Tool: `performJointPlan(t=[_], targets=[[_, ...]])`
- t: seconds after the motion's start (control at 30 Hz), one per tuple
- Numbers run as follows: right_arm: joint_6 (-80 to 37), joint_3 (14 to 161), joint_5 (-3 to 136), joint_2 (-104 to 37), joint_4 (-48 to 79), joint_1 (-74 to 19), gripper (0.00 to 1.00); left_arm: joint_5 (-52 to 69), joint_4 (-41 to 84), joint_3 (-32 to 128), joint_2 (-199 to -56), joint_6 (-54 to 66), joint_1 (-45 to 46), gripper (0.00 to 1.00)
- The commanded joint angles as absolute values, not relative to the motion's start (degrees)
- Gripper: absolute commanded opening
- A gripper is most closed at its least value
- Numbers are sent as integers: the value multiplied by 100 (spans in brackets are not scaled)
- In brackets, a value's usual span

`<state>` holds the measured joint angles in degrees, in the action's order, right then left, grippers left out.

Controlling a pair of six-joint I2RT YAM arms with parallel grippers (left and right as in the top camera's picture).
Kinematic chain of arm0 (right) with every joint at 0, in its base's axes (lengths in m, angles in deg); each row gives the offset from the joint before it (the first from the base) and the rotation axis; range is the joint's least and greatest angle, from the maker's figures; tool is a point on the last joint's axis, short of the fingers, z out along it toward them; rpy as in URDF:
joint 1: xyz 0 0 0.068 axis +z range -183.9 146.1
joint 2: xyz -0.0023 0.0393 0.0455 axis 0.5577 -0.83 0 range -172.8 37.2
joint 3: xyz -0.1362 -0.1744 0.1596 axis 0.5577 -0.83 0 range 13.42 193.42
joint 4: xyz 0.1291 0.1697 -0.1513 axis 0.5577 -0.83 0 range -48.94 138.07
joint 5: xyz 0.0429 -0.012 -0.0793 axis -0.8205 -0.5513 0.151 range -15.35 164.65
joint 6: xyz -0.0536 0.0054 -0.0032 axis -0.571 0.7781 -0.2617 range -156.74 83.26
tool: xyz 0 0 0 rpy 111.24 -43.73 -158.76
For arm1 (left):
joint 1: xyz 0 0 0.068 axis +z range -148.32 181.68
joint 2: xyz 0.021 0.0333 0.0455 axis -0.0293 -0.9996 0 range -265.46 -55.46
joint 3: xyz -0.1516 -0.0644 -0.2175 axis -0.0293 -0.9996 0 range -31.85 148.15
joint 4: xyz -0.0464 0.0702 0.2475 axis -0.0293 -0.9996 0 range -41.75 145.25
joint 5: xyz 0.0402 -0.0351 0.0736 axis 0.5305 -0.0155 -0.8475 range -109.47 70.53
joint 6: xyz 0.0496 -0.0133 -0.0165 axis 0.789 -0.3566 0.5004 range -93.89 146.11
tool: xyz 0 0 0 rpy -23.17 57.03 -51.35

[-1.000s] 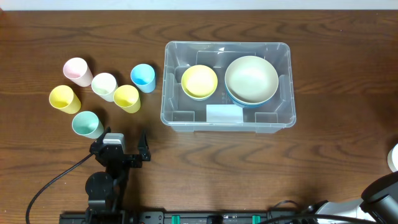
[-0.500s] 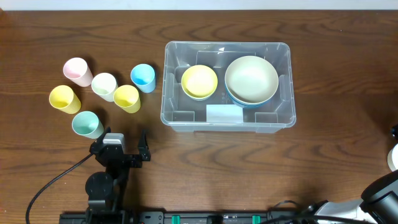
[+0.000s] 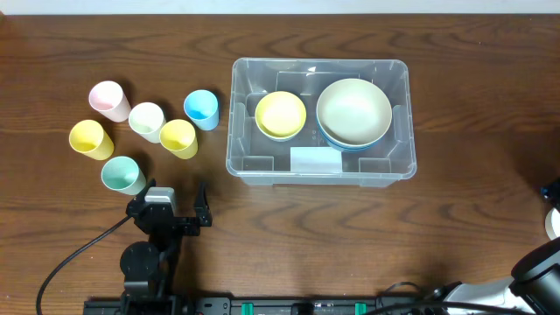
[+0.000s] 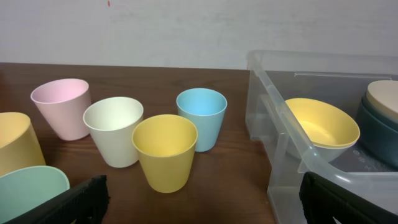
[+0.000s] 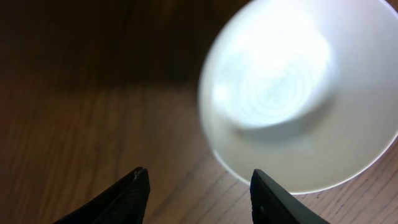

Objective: Pack container
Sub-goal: 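Move the right gripper to the second white bowl and grasp it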

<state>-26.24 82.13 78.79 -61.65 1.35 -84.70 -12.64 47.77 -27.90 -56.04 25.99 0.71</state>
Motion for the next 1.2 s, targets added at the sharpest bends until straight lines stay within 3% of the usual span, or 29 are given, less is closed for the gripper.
performJointPlan(t=[0.0,0.33,0.47,0.67,0.93,1.17], targets=[[-2517,8160,8069,-6360,180,-8623,54,-1330,4720,-2959,-5569,2649,51,98],[-2497,8160,8062,-6810,469,-8759,50,-1330,4720,-2959,-5569,2649,51,98],[-2497,8160,8043,-6934,594,-8757,27,-1330,4720,-2959,-5569,2649,51,98],[-2331,8160,8036,-6965,727,-8757,1,-1330,4720,-2959,-5569,2649,51,98],[-2307,8187,7330,-6963,932,-8339,1,-1330,4720,-2959,-5569,2649,51,98],[-2438,8838,7075,-6963,1092,-7190,1,-1330,4720,-2959,-5569,2649,51,98]])
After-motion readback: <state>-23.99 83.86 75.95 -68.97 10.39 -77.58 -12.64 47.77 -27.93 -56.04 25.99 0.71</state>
